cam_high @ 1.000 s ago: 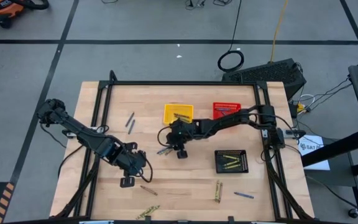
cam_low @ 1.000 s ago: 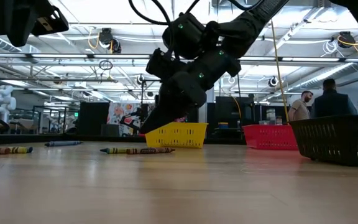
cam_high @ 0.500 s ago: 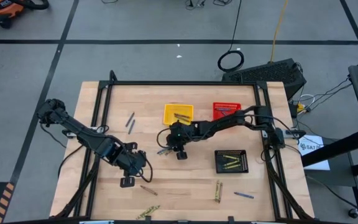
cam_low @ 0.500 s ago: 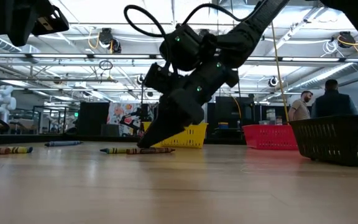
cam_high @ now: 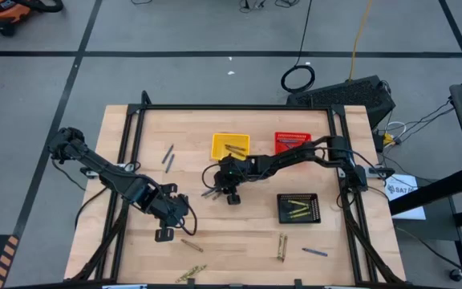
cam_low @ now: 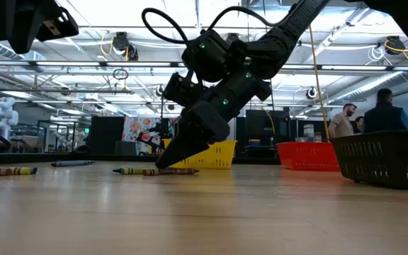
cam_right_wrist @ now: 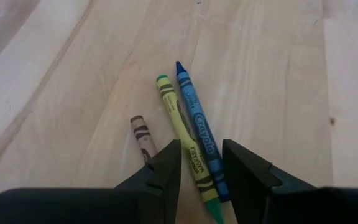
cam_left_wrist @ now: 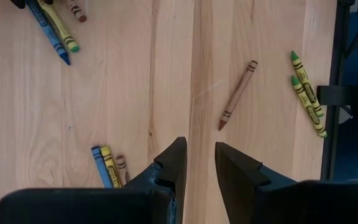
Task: Sort crayons
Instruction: Put the blue crayon into the red bin
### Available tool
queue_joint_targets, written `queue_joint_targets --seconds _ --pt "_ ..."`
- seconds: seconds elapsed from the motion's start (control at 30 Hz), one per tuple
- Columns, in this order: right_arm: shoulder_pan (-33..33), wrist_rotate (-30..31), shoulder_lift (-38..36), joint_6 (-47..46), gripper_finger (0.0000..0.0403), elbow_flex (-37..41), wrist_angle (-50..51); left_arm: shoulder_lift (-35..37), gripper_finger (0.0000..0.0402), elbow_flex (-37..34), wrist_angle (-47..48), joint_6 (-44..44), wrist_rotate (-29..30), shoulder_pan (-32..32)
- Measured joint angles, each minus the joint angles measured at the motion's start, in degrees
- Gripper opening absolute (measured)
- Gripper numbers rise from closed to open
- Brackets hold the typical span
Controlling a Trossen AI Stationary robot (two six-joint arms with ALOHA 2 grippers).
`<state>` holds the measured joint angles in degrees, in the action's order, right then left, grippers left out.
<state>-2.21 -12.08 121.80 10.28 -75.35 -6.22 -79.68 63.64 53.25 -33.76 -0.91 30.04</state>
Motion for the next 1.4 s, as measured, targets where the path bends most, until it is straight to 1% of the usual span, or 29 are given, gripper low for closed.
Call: queue_joint_targets --seconds 0.23,0.4,0.53,0.7,1.2,1.4 --pt "-0.25 -0.15 -0.02 -1.44 0.0105 -0.26 0.26 0.00 0.0087 0.00 0.01 0.00 0.21 -0.01" --pt "-0.23 -0.22 -0.02 -2.20 0.0105 -2.60 0.81 0.00 0.0087 0.00 0.02 0.00 0.26 0.00" --pt "-0.34 -0.15 -0.03 -1.82 0.0105 -4.59 3.50 0.00 0.0087 0.00 0.02 0.00 0.31 0.00" --pt "-0.34 -0.10 -0.04 -1.51 0.0105 -4.63 5.82 0.00 0.0087 0.00 0.02 0.05 0.33 0.00" --pt "-0.55 0.26 1.15 -0.45 0.0105 -4.63 4.16 0.00 0.0087 0.00 0.08 0.00 0.33 -0.01" --pt "-0.78 0.28 1.16 -0.60 0.0105 -4.59 5.26 0.00 0.0087 0.00 0.07 -0.02 0.33 -0.01"
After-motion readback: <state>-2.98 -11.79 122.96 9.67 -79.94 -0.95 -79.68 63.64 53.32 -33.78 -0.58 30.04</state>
